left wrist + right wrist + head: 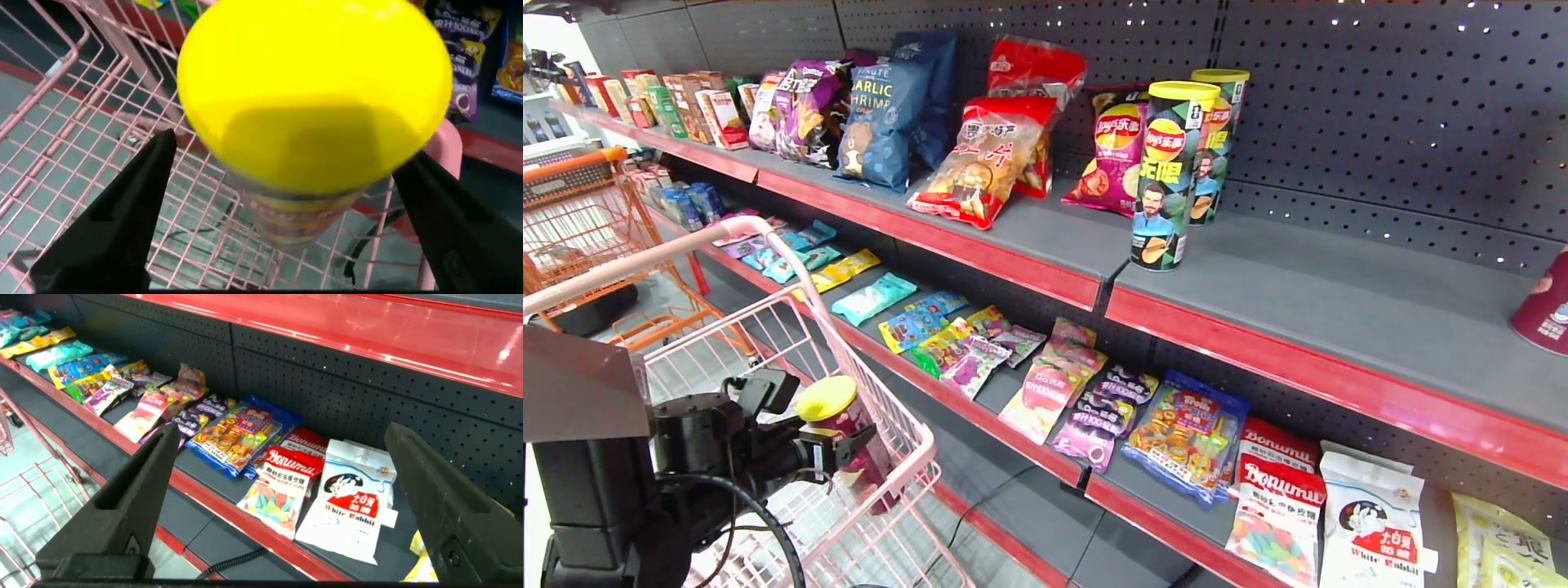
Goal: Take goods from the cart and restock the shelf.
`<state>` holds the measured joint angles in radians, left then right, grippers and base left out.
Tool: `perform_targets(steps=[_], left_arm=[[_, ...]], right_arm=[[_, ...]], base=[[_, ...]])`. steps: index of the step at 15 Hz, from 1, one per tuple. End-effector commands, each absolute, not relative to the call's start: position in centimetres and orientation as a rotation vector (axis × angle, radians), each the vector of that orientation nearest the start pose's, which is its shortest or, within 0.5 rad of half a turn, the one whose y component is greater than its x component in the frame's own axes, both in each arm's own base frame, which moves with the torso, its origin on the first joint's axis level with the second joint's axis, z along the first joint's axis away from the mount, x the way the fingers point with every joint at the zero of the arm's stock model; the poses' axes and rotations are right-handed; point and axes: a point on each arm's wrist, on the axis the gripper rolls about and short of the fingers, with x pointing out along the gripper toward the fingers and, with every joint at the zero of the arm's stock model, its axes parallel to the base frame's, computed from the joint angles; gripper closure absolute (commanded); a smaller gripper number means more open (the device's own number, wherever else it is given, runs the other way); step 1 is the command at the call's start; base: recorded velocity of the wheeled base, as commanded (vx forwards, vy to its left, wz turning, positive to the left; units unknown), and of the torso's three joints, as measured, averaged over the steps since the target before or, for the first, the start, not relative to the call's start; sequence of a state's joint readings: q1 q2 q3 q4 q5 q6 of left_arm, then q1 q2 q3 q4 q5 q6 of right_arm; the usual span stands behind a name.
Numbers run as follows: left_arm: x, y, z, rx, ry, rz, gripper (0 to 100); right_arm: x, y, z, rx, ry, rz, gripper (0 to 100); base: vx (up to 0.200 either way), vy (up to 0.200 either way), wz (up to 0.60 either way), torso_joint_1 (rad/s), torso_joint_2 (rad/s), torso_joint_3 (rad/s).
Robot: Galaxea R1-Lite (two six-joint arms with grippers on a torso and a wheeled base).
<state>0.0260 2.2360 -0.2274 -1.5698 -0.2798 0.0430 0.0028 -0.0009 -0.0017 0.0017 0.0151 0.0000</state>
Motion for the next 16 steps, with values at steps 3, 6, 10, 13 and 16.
perform_targets(steps=[3, 6, 10, 13, 16], left_arm=[[28.2, -0.4, -0.3, -0.016, 0.417, -0.275, 0], [28.5, -0.8, -0.6, -0.009, 0.420, -0.285, 0], [29.0, -0.9, -0.9, 0.005, 0.414, -0.289, 100], [27.0, -0.8, -0.2, -0.008, 0.451, -0.290, 100], [24.8, -0.5, 1.8, -0.018, 0.431, -0.299, 100]], right_arm=[[-2.3, 0.0, 7.6, 0.000, 0.000, 0.017, 0], [-2.3, 0.0, 7.6, 0.000, 0.000, 0.017, 0], [-2.3, 0.0, 7.6, 0.000, 0.000, 0.017, 0], [-2.3, 0.0, 7.6, 0.002, 0.000, 0.020, 0], [-2.3, 0.0, 7.6, 0.002, 0.000, 0.020, 0]], base=[[0.000, 0.000, 0.00, 0.000, 0.00, 0.000], [0.000, 0.000, 0.00, 0.000, 0.00, 0.000], [0.000, 0.000, 0.00, 0.000, 0.00, 0.000], [0.000, 0.000, 0.00, 0.000, 0.00, 0.000], [0.000, 0.000, 0.00, 0.000, 0.00, 0.000]])
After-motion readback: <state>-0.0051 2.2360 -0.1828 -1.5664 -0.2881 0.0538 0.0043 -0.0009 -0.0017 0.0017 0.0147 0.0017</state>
